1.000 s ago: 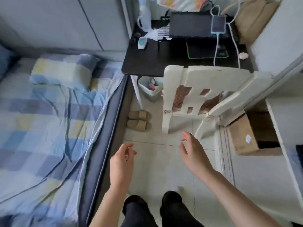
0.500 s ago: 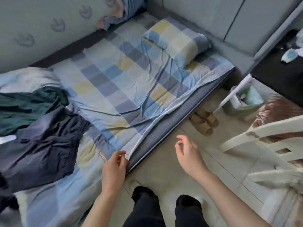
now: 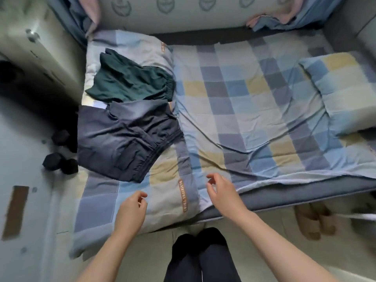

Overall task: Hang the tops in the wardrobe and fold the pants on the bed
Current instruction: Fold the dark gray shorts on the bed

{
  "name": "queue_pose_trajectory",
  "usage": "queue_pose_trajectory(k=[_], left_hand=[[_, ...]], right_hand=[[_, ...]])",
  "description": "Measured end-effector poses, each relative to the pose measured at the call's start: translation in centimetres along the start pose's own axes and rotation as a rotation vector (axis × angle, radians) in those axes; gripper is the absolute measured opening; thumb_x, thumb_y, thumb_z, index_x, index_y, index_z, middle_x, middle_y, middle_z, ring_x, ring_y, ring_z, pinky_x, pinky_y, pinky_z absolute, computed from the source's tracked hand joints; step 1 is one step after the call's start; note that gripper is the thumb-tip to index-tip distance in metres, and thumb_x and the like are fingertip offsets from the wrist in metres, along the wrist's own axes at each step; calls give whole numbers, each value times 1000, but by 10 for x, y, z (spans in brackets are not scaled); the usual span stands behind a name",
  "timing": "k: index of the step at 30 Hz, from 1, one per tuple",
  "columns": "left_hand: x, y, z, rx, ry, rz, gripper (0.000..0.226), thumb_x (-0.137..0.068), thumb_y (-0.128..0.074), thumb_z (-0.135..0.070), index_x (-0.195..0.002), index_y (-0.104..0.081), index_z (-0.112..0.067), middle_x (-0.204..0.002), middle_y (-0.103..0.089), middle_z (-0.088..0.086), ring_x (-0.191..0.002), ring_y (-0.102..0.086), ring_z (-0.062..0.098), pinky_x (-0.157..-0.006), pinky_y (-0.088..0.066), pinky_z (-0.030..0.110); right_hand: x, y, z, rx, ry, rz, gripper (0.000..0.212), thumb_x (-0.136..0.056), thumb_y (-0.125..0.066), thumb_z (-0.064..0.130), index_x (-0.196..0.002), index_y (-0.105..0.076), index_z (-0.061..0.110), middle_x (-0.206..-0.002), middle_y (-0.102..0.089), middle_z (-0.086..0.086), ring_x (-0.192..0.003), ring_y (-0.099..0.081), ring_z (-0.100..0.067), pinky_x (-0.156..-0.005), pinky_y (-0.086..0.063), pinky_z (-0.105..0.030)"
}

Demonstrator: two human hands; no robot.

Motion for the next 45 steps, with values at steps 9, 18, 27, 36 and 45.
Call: queue_pose_trajectory(k=[9, 18, 27, 36, 45], left_hand=[[-98, -60, 48, -226, 66, 89, 34, -96, -46, -17, -129, -55, -16, -129, -56, 0, -120, -49, 22, -95, -44, 40], [-207, -135, 88, -416, 3, 21, 50, -90, -49, -10, -140, -42, -15, -129, -49, 4, -120, -45, 27, -94, -41, 38], [-262, -195, 142, -1087, -141, 216, 89, -100, -46, -28, -144, 30, -44, -155, 38, 4, -142, 18, 52, -110, -4, 70], [-292, -176, 158, -895, -248, 156, 85, -98, -41, -3, -152, 14, -39, -164, 7, -1, -146, -25, 29, -103, -41, 36], [-231, -133, 119, -555, -383, -71, 57, -61, -77, 15, -114, -72, -8, -114, -72, 11, -89, -72, 35, -71, -58, 36]], right_hand=[[-175, -91, 23, 268, 229, 262, 24, -97, -46, 22, -114, -56, 9, -111, -60, -9, -106, -54, -27, -88, -45, -38], [-315, -206, -12, 626, 479, 388, 30, -97, -47, 22, -123, -49, 6, -120, -50, -13, -109, -47, -32, -92, -42, -42], [-408, -284, -50, 1022, 528, 346, 86, -95, -53, 35, -152, 6, 9, -158, -3, -17, -142, -11, -44, -114, -23, -51], [-432, -274, -51, 1224, 653, 191, 92, -80, -66, 4, -151, -8, 12, -145, -28, -13, -124, -39, -39, -98, -36, -57], [-372, -259, -44, 767, 626, 295, 39, -87, -47, 1, -125, -43, 10, -111, -53, -15, -100, -53, -38, -82, -45, -47]])
Point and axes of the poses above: each hand's wrist, its own x-axis away from the middle knuckle, its own y-axis out of the back of the hand, z = x × y, the point moved 10 cm from there along -x, towards the middle knuckle
